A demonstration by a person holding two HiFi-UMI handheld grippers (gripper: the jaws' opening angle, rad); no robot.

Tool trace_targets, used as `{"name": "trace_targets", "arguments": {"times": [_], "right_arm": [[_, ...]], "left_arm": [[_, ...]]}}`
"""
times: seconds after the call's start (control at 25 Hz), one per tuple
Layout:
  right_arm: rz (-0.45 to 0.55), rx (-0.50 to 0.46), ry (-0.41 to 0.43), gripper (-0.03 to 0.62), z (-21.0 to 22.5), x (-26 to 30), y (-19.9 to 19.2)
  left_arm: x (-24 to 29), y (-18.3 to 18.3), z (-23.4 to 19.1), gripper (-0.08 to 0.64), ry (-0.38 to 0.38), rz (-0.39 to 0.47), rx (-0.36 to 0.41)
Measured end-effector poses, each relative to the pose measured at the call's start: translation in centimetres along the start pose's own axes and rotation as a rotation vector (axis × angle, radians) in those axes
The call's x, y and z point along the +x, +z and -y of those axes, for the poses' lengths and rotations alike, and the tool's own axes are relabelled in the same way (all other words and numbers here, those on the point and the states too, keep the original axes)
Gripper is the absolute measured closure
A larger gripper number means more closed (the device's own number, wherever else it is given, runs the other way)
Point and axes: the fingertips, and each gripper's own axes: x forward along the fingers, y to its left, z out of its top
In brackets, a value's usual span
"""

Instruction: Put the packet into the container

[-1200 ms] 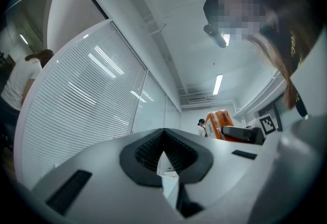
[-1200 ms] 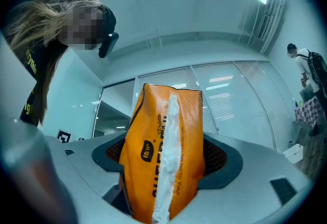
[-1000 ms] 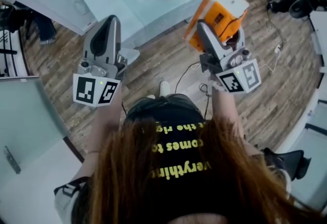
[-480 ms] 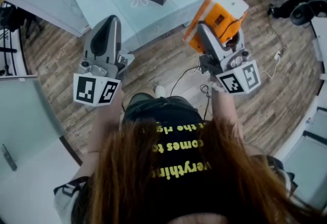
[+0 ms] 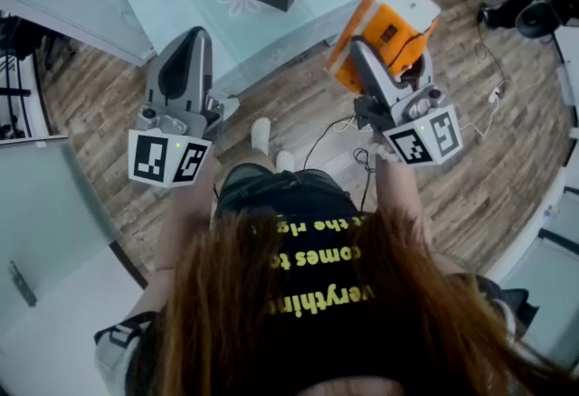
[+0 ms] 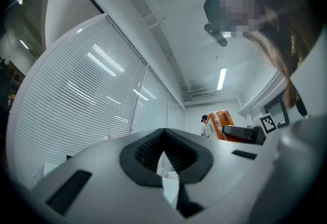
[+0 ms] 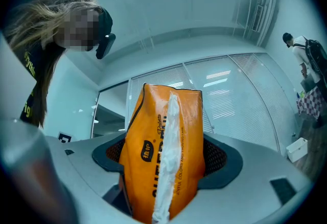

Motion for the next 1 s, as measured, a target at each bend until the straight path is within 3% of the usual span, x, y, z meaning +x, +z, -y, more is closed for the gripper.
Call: {"name": "trace_targets", "arguments": {"times": [0.36,1.0], "right_arm": [[0.006,-0.014,-0.023,0.209,1.9,3.3,-0.7],[0.033,-0.051,-0.080,0.209,3.5,12.1,-2.7]], "left_arm": [[3.5,-0.6,-2.7,0.558,-0.038,0.007,0.001],[9.1,-1.5,-11.6,0.558,-0.101,0.019,-0.022]]}}
